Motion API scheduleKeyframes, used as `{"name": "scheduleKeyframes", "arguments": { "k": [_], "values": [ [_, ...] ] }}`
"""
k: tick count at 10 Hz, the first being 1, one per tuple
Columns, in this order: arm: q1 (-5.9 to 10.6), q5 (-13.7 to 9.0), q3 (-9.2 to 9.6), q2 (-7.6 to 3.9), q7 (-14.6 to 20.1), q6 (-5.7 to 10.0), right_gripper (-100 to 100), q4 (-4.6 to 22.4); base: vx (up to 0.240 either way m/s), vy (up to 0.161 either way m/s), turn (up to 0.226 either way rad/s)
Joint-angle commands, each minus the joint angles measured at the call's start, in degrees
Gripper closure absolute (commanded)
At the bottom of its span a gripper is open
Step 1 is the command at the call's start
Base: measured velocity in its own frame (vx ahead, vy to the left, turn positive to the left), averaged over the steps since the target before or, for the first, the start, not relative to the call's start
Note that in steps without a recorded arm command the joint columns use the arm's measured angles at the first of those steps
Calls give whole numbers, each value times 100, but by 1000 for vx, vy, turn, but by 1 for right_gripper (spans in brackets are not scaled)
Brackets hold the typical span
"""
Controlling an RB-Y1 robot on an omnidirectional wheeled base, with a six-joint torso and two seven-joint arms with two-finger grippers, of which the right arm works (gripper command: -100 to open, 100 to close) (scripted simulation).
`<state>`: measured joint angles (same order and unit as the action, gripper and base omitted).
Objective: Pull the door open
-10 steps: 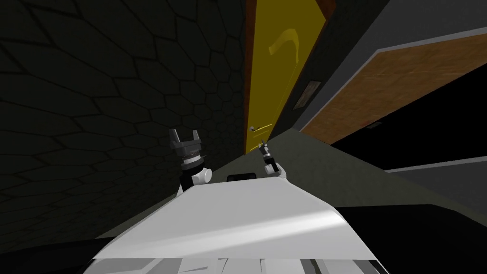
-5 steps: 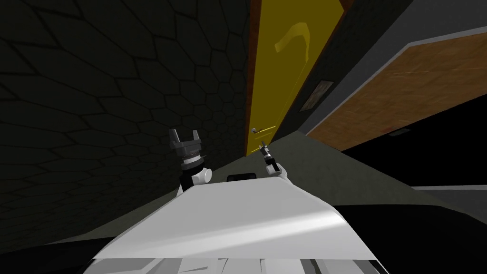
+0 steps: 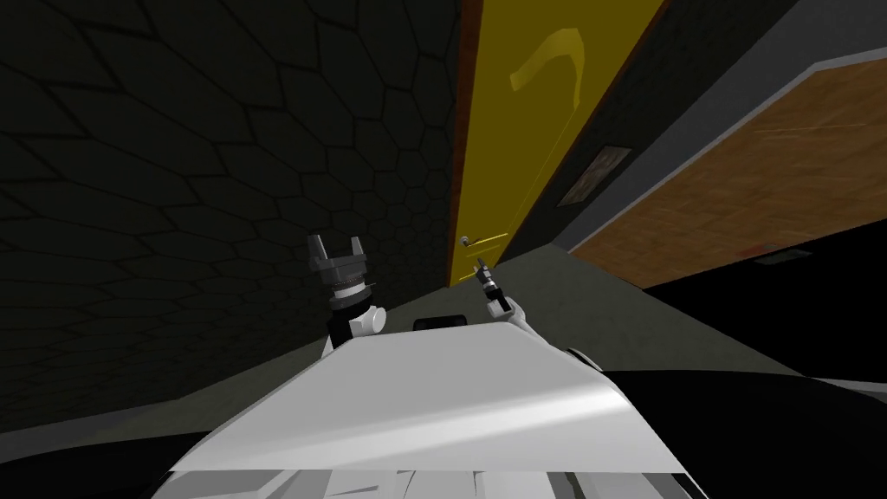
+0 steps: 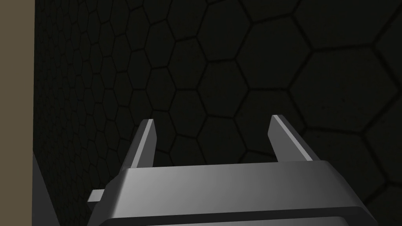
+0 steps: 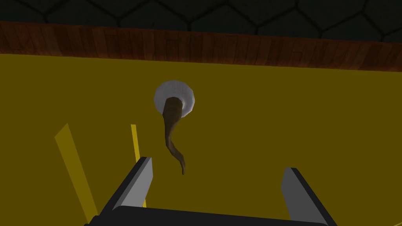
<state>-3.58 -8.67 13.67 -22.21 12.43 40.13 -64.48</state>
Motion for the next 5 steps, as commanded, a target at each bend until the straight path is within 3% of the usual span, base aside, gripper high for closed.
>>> {"name": "scheduleKeyframes", "arguments": {
  "k": [1, 5],
  "values": [
    [79, -28, 44, -77, 24, 62, -100, 215, 71, -80, 125],
    [215, -71, 116, -199, 57, 163, -100, 577, 42, -58, 80]
  ]
}}
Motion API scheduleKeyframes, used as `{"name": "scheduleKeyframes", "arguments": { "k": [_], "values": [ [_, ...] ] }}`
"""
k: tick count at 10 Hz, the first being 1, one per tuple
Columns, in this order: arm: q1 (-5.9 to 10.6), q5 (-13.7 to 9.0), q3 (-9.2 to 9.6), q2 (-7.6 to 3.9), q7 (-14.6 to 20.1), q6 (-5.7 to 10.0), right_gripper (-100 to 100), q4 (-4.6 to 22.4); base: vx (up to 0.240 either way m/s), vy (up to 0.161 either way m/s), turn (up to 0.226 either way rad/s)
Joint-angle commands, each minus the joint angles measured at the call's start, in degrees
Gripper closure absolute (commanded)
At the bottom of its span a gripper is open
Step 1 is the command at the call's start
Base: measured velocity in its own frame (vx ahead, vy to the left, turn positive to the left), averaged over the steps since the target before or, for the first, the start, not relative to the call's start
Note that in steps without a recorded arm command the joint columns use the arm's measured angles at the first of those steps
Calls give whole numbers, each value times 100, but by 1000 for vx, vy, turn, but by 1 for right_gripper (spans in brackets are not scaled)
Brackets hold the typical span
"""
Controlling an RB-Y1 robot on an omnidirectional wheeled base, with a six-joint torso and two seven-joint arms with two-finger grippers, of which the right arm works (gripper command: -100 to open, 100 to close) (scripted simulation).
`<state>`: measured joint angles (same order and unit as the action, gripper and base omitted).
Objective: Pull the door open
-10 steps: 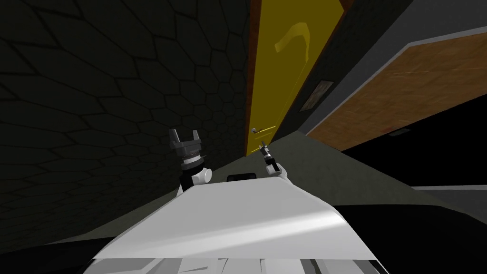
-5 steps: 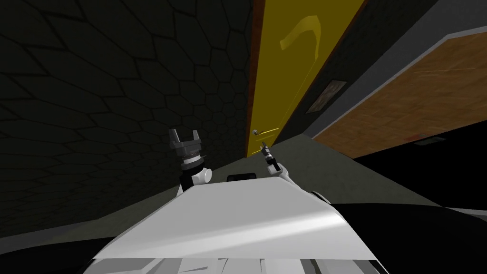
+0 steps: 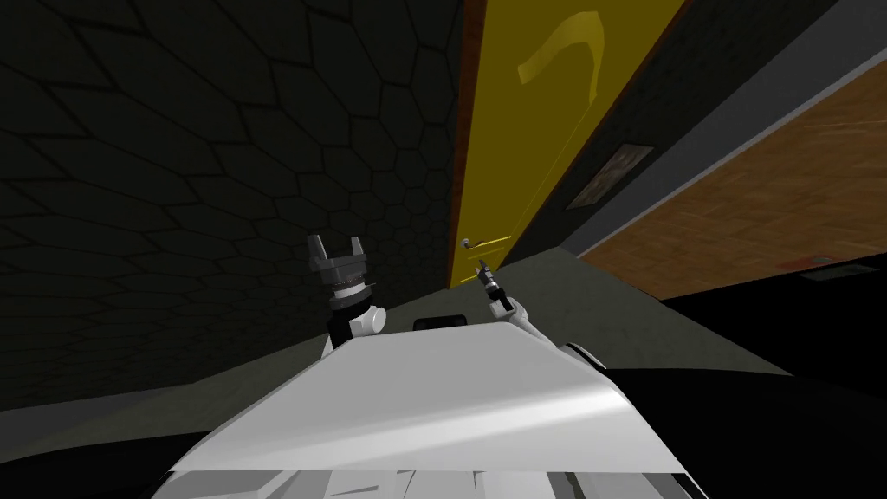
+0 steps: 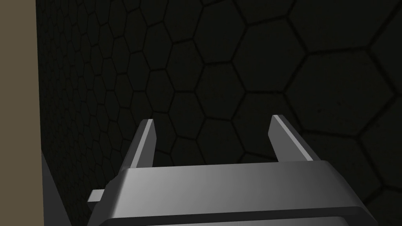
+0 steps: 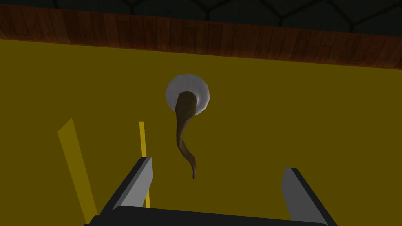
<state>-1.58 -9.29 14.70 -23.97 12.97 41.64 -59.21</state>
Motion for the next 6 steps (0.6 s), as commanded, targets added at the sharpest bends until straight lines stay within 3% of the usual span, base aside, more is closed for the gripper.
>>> {"name": "scheduleKeyframes", "arguments": {
  "k": [1, 2, 6],
  "values": [
    [59, -23, 36, -61, 14, 44, -100, 166, 46, -62, 114],
    [139, -49, 78, -132, 33, 103, -100, 378, 75, -86, 165],
    [298, -99, 161, -272, 71, 220, -100, 798, 61, -90, 97]
  ]
}}
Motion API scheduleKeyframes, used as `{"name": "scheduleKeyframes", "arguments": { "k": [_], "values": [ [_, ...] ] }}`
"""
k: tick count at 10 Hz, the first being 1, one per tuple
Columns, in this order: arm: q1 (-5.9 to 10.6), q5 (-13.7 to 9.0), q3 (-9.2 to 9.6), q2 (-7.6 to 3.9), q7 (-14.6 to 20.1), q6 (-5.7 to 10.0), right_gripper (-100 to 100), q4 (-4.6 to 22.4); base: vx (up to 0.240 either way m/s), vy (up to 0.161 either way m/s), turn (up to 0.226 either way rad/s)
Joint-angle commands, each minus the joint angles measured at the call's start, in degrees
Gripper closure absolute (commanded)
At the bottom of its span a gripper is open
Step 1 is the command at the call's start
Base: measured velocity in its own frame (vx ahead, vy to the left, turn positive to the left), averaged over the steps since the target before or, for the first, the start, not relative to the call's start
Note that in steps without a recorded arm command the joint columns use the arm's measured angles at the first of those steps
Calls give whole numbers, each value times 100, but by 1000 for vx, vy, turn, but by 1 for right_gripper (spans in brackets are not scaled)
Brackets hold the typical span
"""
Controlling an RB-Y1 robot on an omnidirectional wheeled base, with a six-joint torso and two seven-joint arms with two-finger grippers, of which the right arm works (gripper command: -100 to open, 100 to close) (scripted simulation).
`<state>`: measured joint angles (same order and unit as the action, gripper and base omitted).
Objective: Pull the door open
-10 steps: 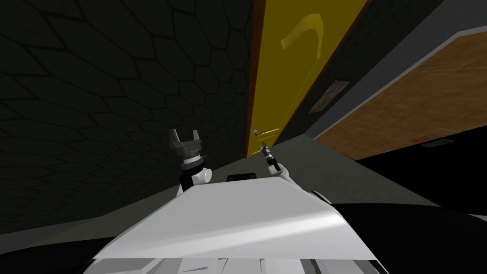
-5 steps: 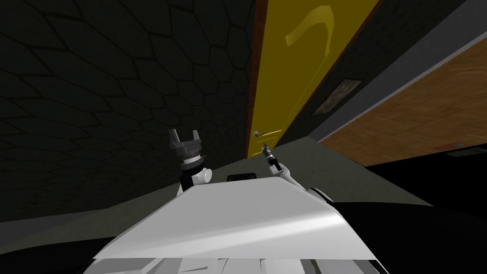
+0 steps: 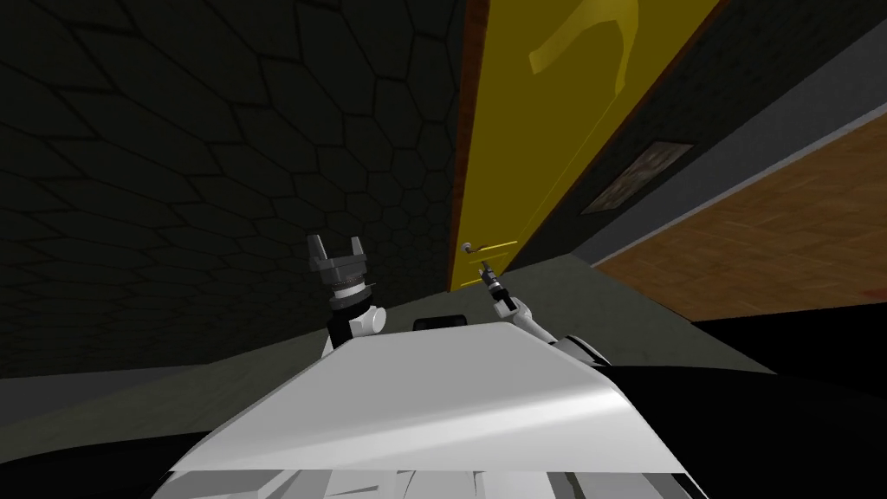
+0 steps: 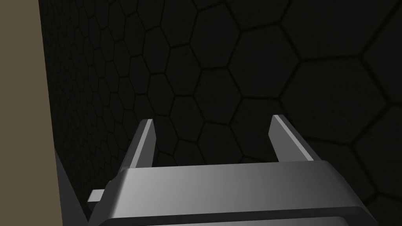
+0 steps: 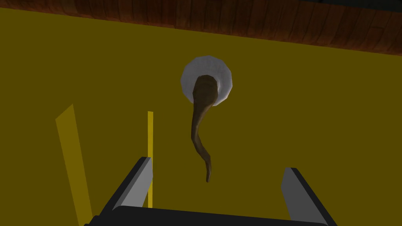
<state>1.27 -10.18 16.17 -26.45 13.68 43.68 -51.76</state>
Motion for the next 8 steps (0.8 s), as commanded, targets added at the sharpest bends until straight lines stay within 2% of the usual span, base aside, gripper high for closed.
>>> {"name": "scheduleKeyframes", "arguments": {
  "k": [1, 3, 4, 5, 6, 8],
  "values": [
    [61, -26, 39, -67, 11, 52, -100, 181, 64, -91, 117],
    [120, -45, 70, -119, 25, 95, -100, 337, 34, -66, 79],
    [101, -38, 59, -103, 21, 74, -100, 281, 13, -30, 17],
    [72, -102, -60, -178, 82, 197, -100, 464, 117, 51, 228],
    [60, -123, -102, -203, 103, 237, -100, 523, 187, 79, 209],
    [4, -223, -295, -316, 194, 414, -100, 789, 191, 72, 250]
  ]
}}
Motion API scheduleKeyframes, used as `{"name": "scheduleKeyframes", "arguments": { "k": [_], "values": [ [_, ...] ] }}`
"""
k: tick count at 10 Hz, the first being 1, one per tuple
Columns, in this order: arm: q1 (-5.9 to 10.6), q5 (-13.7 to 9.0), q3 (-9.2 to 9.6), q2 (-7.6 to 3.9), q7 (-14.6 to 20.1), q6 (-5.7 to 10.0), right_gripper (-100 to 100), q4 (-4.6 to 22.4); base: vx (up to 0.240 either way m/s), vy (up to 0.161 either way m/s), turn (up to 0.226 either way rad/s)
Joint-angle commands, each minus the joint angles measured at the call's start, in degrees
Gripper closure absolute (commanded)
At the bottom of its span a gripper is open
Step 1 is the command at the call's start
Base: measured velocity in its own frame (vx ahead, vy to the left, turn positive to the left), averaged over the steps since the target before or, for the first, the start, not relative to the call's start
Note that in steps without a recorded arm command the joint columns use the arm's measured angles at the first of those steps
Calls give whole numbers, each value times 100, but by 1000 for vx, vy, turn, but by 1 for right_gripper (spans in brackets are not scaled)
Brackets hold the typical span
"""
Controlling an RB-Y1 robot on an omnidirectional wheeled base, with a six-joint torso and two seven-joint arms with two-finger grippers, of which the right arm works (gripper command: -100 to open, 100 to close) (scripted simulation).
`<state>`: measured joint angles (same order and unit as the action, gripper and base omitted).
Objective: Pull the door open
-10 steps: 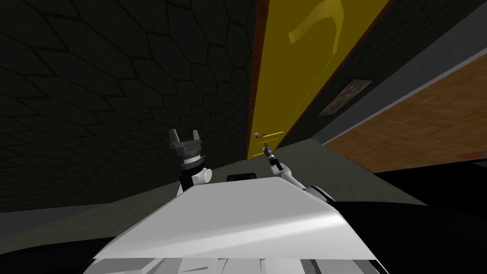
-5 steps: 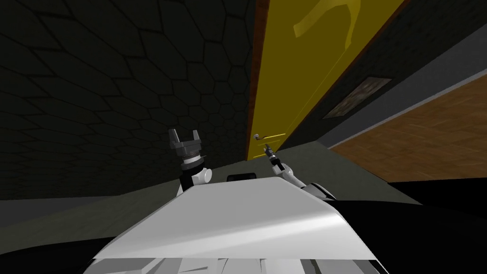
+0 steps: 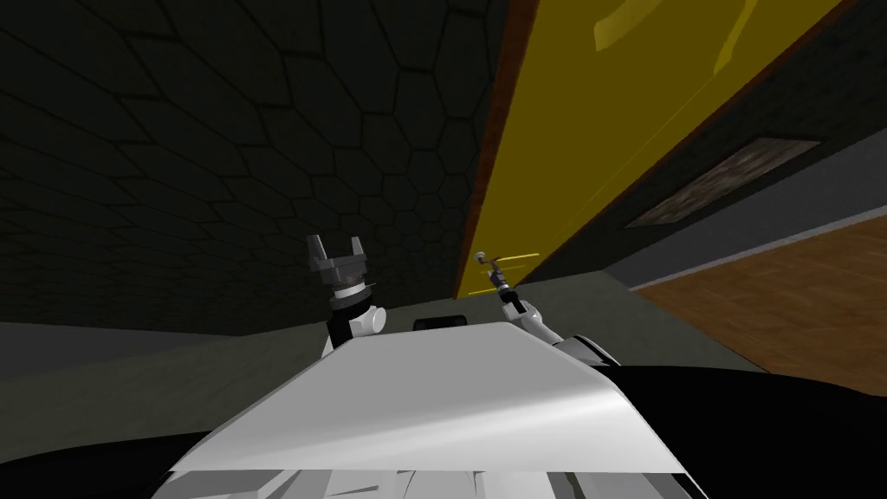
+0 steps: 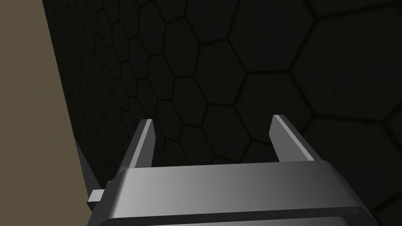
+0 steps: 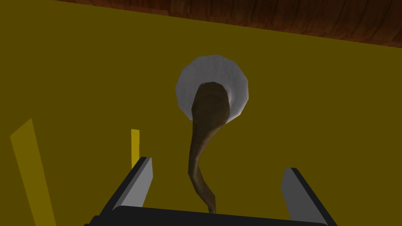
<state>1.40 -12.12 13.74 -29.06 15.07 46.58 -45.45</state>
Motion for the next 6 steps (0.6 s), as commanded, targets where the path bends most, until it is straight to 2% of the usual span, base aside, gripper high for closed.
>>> {"name": "scheduleKeyframes", "arguments": {
  "k": [1, 4, 5, 6],
  "values": [
    [-9, -28, -52, -55, 55, 124, -100, 158, 145, 49, 136],
    [-76, -146, -280, -188, 164, 335, -100, 473, 142, 29, 206],
    [-28, -120, -228, -181, 180, 360, -100, 514, 67, 8, 19],
    [-28, -120, -228, -181, 180, 360, 100, 514, -11, -2, -17]
  ]
}}
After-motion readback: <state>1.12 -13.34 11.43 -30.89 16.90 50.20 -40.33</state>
